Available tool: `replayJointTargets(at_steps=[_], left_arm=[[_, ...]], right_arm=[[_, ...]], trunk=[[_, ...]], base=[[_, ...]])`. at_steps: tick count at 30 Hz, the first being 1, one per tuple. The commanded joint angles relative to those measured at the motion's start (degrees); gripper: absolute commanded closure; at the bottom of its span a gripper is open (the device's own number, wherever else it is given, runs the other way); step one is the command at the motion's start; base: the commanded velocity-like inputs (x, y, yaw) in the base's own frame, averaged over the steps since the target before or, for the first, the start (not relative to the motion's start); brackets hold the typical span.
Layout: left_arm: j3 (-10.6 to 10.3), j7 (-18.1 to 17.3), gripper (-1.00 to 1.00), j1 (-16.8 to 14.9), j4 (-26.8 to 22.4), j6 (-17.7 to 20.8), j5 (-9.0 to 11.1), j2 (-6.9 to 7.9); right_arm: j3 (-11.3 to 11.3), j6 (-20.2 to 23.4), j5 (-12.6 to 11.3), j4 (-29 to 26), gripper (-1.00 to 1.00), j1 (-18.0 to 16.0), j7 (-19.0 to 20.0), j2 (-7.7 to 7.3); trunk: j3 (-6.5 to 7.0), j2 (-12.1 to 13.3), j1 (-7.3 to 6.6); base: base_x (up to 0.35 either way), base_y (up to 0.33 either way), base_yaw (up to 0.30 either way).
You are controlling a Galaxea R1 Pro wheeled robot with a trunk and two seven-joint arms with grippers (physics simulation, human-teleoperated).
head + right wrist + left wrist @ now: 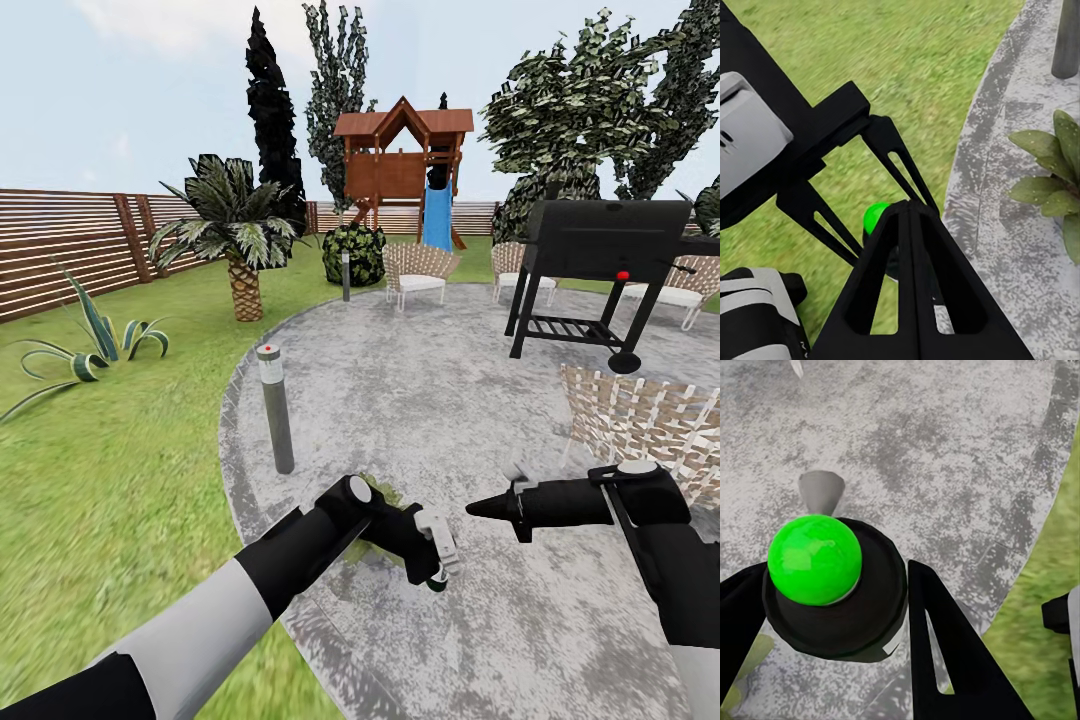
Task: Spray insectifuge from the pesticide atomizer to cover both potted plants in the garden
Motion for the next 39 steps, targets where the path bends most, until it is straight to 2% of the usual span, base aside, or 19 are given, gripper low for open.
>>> replayJointTargets(at_steps=[1,23,29,39], left_arm=[[0.04,-0.32,1.0,-0.03,-0.08,0.35,-0.31,-0.02],[0.13,-0.03,1.0,-0.03,-1.81,0.35,-0.37,-0.02],[0.27,0.01,1.0,-0.03,-1.63,0.35,-0.45,-0.02],[0.31,-0.06,1.0,-0.03,-1.68,0.35,-0.54,-0.02]], right_arm=[[-0.05,0.61,0.54,-0.06,1.0,-0.05,0.56,0.01],[0.03,0.58,0.54,-0.06,1.0,-0.05,0.56,0.07],[0.04,0.43,0.54,-0.08,1.0,-0.05,0.56,2.5],[0.04,0.27,0.54,-0.14,1.0,-0.05,0.56,2.83]], trunk=[[-0.06,-0.03,-0.01],[-0.06,-0.03,-0.01],[-0.06,-0.03,-0.01],[-0.06,-0.03,-0.01]], base=[[0.0,0.0,0.0],[0.0,0.0,0.0],[0.0,0.0,0.0],[0.0,0.0,0.0]])
